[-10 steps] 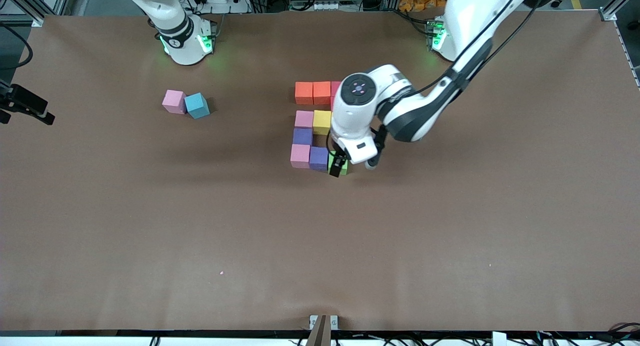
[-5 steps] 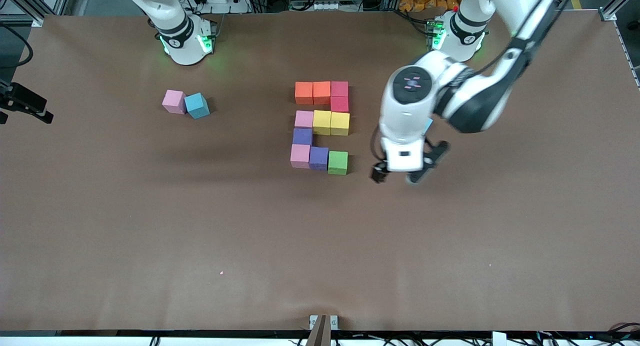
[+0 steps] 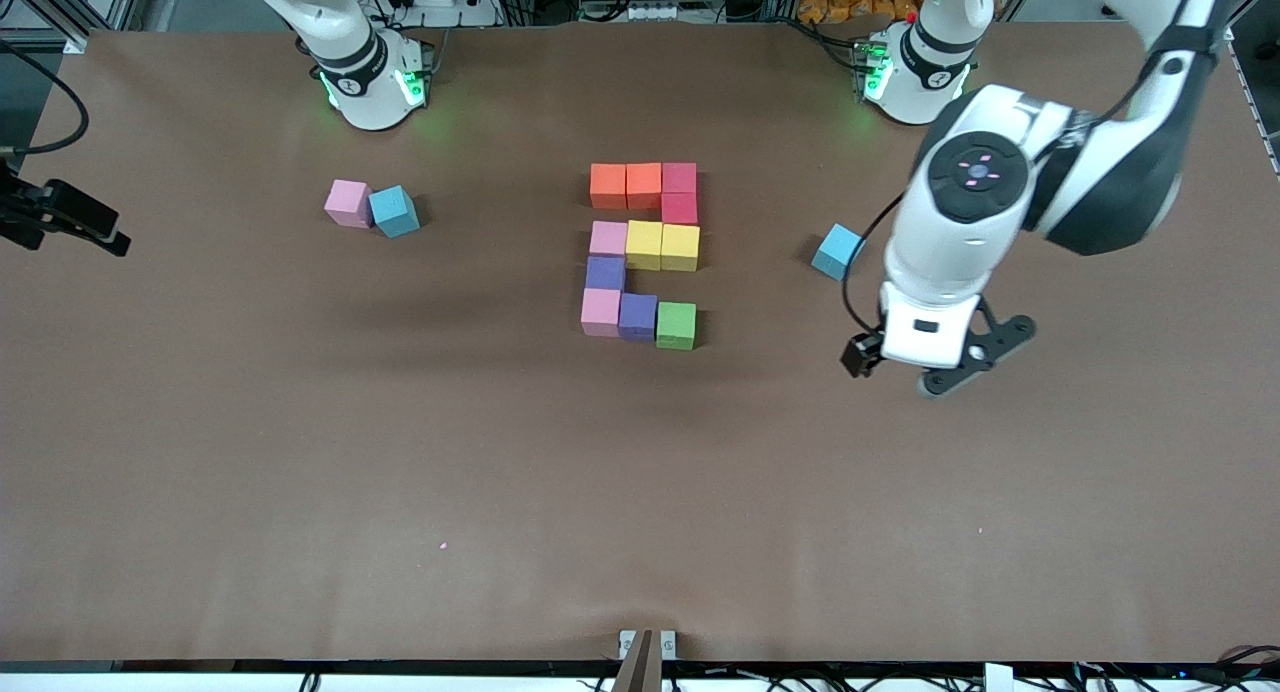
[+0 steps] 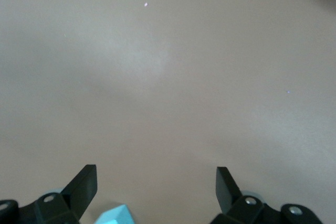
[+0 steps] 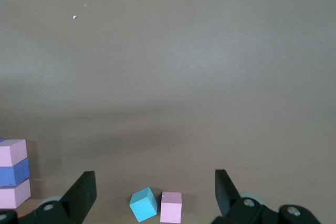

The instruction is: Form number 2 with 11 blocks

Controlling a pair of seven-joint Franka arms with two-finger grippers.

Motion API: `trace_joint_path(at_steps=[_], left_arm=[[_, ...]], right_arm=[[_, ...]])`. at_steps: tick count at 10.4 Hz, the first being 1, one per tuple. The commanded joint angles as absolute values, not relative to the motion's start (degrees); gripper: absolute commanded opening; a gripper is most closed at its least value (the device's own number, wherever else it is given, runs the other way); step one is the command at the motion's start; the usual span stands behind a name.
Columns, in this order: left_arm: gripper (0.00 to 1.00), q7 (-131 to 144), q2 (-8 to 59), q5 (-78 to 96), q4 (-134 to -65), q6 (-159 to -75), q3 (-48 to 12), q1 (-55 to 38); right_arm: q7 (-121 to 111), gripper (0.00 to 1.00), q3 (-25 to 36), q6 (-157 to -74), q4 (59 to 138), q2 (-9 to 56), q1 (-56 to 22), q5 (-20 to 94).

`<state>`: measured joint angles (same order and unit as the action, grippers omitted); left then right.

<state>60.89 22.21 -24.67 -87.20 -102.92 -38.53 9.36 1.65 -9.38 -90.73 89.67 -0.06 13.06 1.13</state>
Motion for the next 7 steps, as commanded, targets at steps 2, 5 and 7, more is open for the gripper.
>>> trace_joint_path(at_steps=[2,5,7], left_arm=[[1.00,49.53,21.01,-23.56,-85.61,-99.67,-39.37,13.62],[1.00,26.10,12.68,-13.76,-86.22,-99.41,-25.82,10.04],[1.00,17.77,10.20,-9.59,-86.13,-98.18,-17.44,6.00]], right_arm=[[3.08,1.00,-9.49,-90.70,89.21,0.44,11.52,1.14],[2.99,1.00,-9.32,-90.70,89.03,0.70,11.86,1.41],[2.99,1.00,-8.97,-90.18,88.95,0.70,12.22,1.32]])
